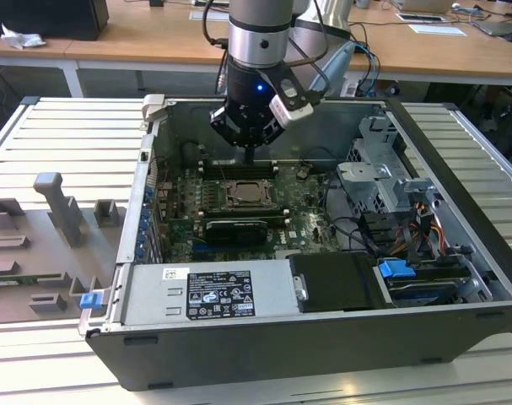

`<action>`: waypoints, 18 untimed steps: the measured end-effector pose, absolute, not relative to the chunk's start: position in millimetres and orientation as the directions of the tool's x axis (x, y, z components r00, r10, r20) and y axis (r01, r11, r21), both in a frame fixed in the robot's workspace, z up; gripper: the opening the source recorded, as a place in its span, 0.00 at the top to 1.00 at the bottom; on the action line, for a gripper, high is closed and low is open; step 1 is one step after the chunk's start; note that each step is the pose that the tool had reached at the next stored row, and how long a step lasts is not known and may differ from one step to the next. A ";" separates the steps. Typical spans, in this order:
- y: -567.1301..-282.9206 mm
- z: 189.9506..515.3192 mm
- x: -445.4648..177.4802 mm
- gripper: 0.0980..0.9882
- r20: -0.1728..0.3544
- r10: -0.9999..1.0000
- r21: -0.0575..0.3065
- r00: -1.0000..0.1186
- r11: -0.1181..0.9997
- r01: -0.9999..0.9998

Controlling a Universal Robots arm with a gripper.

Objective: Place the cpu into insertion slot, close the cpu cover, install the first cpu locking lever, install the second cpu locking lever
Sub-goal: 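Install the first cpu locking lever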

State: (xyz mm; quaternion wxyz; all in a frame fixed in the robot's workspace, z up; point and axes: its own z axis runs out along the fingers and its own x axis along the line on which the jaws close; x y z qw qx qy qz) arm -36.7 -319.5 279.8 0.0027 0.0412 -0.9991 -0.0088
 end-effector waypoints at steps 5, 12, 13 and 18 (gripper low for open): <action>-319.4 279.8 -36.7 0.99 0.005 -0.126 0.018 -0.992 0.992 -0.126; -319.4 278.0 -54.3 0.99 -0.003 -0.130 0.017 -0.992 0.991 -0.130; -319.1 277.2 -55.9 0.99 -0.003 -0.123 0.017 -0.992 0.992 -0.123; -318.8 275.4 -62.6 0.99 -0.005 -0.110 0.017 -0.994 0.994 -0.110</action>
